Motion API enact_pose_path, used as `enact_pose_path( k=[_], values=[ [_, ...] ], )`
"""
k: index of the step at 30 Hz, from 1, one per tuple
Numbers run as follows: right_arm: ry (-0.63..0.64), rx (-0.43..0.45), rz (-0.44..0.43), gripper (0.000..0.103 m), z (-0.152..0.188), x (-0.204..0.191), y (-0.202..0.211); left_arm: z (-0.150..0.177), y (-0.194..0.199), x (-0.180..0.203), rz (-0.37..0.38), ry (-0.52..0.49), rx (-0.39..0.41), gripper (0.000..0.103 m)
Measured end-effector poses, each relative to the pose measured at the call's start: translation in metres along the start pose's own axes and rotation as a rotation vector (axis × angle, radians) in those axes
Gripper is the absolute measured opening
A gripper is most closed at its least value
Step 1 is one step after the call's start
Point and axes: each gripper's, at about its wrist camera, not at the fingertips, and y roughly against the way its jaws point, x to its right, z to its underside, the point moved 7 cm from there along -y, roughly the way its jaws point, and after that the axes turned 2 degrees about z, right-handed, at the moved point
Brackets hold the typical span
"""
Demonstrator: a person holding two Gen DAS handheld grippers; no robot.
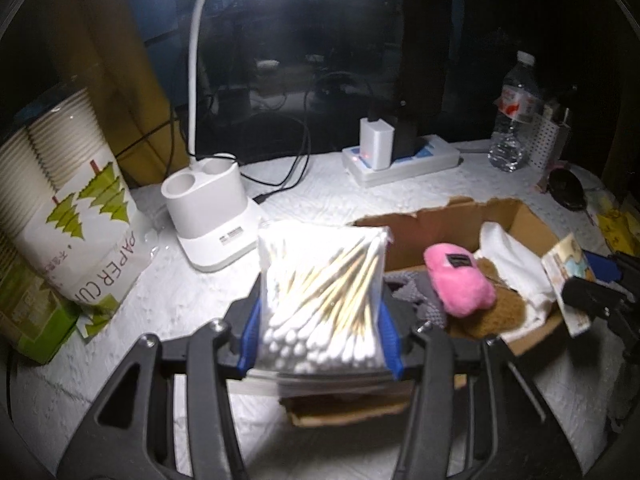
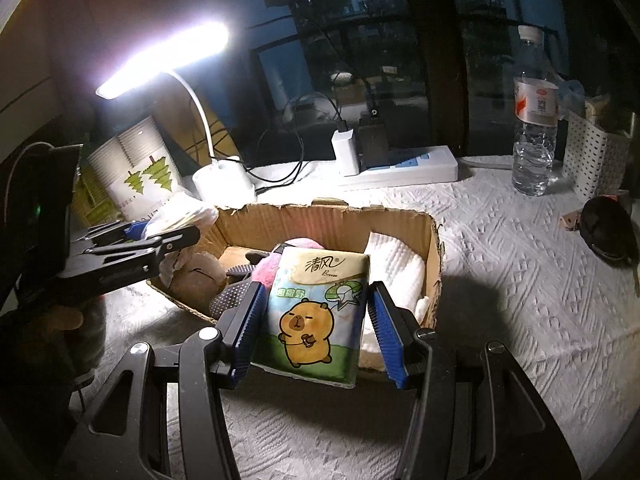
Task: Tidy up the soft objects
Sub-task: 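Carry the tissue pack and cotton swab pack over the box with both grippers, then lower both packs into the box and open both grippers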
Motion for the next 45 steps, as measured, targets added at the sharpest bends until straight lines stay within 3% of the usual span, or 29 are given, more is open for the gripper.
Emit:
enact_pose_path(
  k=[9,10,11,12,31,45],
  values=[
    [0.005,-0.009,0.01,0.055,-0.003,-0.001,-0.005,-0.002,-0.013,-0.002,0.009,0.001,-0.007,0.055],
    [0.008,-0.009,0.01,0.055,-0.003,-0.002,-0.006,-0.003,-0.012,-0.003,0.009,0.008,-0.003,0.057],
    [0.013,-0.009,0.011,0.055,-0.005,-0.004,-0.007,-0.004,-0.011,-0.005,0.01,0.017,0.004,0.071],
    [0.019,-0.008,0.011,0.055,-0.006,-0.007,-0.007,-0.005,-0.008,-0.006,0.016,0.023,0.016,0.077],
    [0.089,-0.001,0.022,0.055,-0.019,-0.059,-0.022,0.014,0.032,-0.045,0.052,0.09,0.073,0.077],
    [0.106,-0.064,0.03,0.055,-0.016,-0.081,-0.063,0.028,0.023,-0.057,0.117,0.11,0.053,0.077]
  ],
)
